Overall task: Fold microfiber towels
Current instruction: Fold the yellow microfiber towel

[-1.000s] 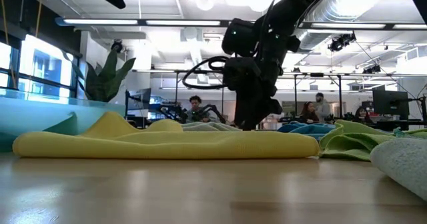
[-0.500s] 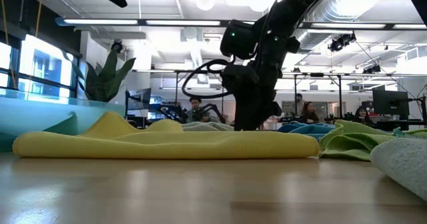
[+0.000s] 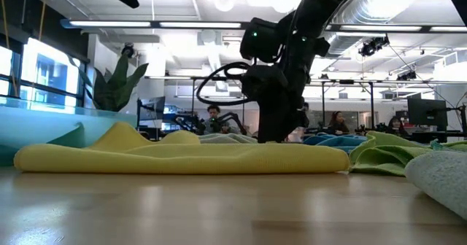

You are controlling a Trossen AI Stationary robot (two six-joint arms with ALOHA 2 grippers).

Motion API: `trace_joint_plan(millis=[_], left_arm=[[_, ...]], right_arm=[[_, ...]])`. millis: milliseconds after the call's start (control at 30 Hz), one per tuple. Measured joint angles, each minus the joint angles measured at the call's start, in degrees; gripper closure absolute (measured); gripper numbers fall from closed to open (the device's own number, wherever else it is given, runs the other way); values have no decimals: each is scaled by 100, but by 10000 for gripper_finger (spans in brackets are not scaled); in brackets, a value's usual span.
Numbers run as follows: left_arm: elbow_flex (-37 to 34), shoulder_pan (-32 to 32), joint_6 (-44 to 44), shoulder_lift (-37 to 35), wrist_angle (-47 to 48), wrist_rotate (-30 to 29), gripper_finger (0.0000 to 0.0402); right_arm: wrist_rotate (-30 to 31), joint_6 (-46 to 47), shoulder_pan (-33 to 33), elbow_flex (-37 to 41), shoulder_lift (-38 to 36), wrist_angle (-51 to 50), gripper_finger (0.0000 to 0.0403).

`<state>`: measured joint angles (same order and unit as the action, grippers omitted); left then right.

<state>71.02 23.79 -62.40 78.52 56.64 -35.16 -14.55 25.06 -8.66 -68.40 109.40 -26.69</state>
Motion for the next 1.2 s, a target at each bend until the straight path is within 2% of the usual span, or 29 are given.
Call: trace_joint_plan(millis=[167, 533, 1000, 1100, 1200], left_arm=[[0, 0, 50, 0, 0, 0, 234], [0, 0, 108, 0, 2, 0, 234], [0, 0, 108, 0, 2, 0, 234], [0, 0, 108, 0, 2, 0, 234], [0, -1, 108, 0, 2, 0, 234]], right_arm=[[0, -1, 95, 0, -2, 44, 254], [253, -109, 27, 0, -7, 41, 304], [356, -302, 28, -200, -9, -160, 312], [354, -350, 72, -239, -11, -332, 330], [348, -369, 91, -240, -11, -425, 366]])
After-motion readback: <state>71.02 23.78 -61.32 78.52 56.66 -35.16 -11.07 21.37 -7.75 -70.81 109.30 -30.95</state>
